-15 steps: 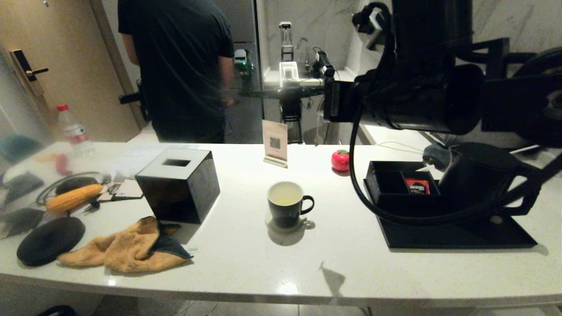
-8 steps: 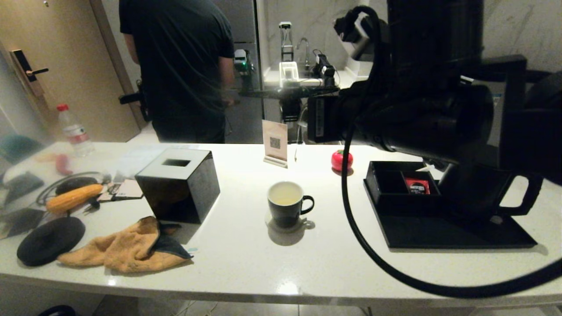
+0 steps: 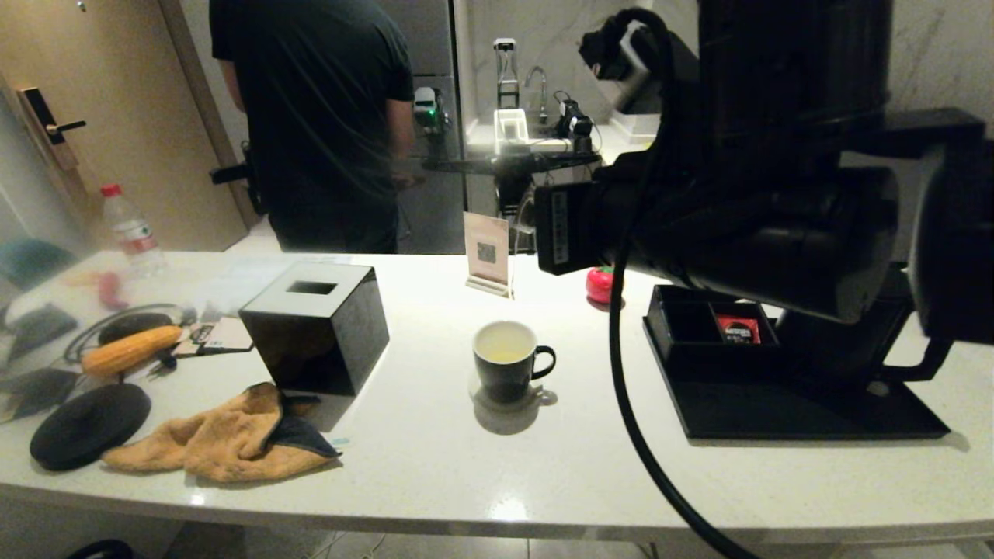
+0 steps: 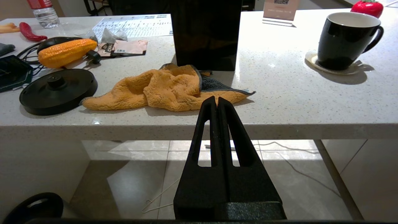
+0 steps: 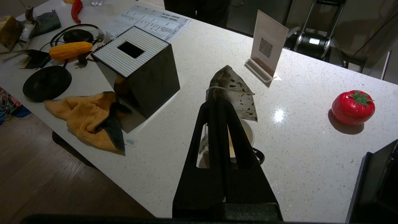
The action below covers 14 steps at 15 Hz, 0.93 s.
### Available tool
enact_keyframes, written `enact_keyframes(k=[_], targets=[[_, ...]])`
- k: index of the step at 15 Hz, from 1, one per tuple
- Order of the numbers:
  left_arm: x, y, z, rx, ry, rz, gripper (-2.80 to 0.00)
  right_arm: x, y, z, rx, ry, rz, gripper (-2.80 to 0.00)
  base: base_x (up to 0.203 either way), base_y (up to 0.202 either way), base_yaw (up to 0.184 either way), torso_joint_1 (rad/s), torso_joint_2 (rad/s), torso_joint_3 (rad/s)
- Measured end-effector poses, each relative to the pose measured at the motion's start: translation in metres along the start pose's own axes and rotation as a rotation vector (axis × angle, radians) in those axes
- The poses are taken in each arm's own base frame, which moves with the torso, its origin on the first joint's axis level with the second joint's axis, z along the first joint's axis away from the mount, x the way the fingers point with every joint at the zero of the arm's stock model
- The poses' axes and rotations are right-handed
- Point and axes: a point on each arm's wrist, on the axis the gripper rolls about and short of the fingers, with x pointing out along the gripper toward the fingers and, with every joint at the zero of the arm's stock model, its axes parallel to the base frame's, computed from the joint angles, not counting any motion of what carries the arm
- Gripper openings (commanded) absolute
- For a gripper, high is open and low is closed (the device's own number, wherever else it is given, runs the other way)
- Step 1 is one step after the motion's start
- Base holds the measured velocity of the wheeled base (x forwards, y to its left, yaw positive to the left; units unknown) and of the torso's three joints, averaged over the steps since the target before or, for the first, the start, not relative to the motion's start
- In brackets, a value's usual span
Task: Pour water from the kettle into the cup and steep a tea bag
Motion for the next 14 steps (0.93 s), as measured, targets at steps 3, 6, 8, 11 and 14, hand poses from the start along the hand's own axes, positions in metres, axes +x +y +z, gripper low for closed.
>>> enact_keyframes(k=[3, 6, 8, 11, 14], targets=[[0.000, 0.000, 0.000, -0.005, 0.002, 0.000, -2.80, -0.005, 0.000, -0.003, -0.004, 0.009, 0.004, -2.80, 0.000, 0.000, 0.000, 0.000, 0.00, 0.000], [-0.001, 0.000, 0.002, -0.039, 0.001, -0.008, -2.80, -0.007, 0.002, -0.004, -0.007, 0.012, 0.013, -2.80, 0.000, 0.000, 0.000, 0.000, 0.00, 0.000], [-0.005, -0.001, 0.015, -0.083, -0.018, -0.053, -2.80, -0.009, 0.003, -0.002, -0.001, -0.004, 0.020, -2.80, 0.000, 0.000, 0.000, 0.000, 0.00, 0.000], [-0.007, -0.002, 0.040, -0.114, -0.028, -0.124, -2.80, -0.011, 0.006, -0.002, -0.002, -0.007, 0.030, -2.80, 0.000, 0.000, 0.000, 0.000, 0.00, 0.000], [-0.001, -0.003, 0.066, -0.116, -0.004, -0.176, -2.80, -0.012, 0.007, 0.000, 0.000, -0.014, 0.033, -2.80, 0.000, 0.000, 0.000, 0.000, 0.00, 0.000]])
